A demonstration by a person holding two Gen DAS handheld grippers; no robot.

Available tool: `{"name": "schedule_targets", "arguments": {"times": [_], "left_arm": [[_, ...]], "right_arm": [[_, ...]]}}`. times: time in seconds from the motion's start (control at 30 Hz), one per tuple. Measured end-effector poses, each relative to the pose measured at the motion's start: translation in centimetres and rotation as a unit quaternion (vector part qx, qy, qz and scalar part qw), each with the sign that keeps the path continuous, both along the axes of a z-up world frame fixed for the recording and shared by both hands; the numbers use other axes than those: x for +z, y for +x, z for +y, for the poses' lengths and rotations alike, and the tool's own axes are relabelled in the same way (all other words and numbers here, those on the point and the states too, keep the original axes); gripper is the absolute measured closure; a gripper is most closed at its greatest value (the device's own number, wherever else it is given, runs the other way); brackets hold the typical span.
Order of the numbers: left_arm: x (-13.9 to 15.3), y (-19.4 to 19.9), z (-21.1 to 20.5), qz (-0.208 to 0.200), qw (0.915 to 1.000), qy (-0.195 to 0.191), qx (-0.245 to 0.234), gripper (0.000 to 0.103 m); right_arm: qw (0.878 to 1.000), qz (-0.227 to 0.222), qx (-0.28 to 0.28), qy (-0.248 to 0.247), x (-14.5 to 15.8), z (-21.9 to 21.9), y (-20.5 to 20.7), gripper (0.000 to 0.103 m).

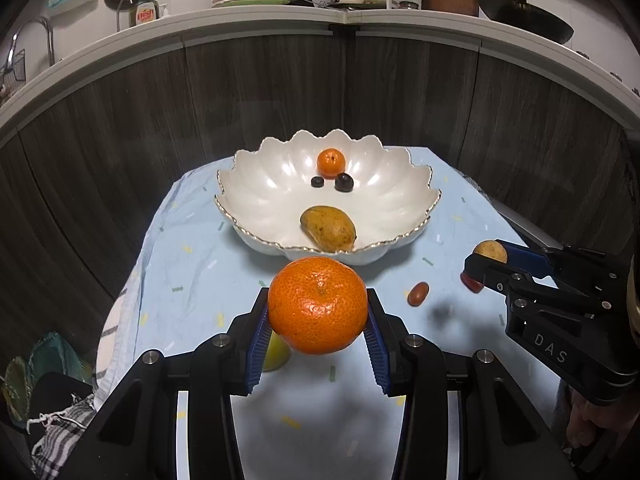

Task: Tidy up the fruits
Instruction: 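Carry the tangerine and brown fruit over the white bowl with both tools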

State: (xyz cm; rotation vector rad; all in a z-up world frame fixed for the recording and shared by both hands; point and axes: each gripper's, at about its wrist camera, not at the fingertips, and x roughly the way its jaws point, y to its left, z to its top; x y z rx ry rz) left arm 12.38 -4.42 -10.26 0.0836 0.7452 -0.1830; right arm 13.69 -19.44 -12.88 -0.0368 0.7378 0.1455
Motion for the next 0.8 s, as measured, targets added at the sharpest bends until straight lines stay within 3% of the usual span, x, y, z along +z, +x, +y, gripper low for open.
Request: {"name": "schedule_targets", "arguments": {"times": [0.8], "left_arm": [[3.0,4.4,1.0,-0.017,0.9999,-0.003,0.002,0.06]], "right_arm": [[1.0,-0.028,-0.006,-0.001,3.5,0.5,2.8,0.076]]}}
